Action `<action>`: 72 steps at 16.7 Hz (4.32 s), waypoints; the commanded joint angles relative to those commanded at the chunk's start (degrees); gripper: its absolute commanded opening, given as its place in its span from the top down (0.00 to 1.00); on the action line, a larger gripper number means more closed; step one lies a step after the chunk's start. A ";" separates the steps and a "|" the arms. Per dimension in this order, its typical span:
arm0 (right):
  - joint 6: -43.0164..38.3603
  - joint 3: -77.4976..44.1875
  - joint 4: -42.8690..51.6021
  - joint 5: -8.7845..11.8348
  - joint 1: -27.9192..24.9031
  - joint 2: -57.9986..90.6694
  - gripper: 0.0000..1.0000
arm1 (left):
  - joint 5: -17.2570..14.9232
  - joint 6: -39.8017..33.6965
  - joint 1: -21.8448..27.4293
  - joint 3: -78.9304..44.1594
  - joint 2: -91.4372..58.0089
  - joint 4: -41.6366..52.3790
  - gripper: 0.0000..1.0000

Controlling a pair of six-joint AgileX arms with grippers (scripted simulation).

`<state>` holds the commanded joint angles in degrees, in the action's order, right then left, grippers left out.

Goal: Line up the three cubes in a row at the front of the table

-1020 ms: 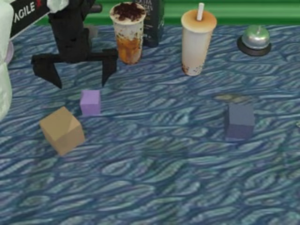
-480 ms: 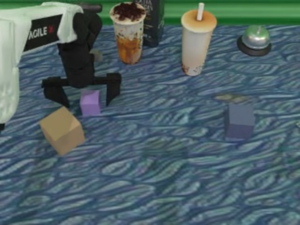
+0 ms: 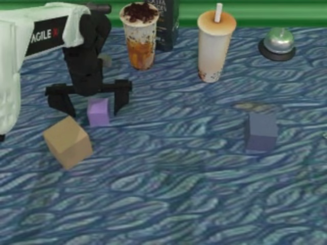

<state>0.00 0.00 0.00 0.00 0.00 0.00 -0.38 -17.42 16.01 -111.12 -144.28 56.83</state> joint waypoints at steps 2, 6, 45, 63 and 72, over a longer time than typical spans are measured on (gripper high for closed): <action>0.00 0.00 0.00 0.00 0.00 0.00 0.00 | 0.00 0.00 0.00 0.00 0.00 0.00 0.45; 0.00 0.00 0.00 0.00 0.00 0.00 0.00 | 0.00 0.00 0.00 0.00 0.00 0.00 0.75; 0.00 0.00 0.00 0.00 0.00 0.00 0.00 | 1.13 -32.65 34.59 -12.47 5.64 17.81 1.00; 0.00 0.00 0.00 0.00 0.00 0.00 0.00 | 1.29 -36.27 38.28 -0.68 4.09 3.68 1.00; 0.00 0.00 0.00 0.00 0.00 0.00 0.00 | 1.29 -36.27 38.28 -0.68 4.09 3.68 0.47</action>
<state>0.00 0.00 0.00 0.00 0.00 0.00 0.91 -53.69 54.29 -111.80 -140.20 60.52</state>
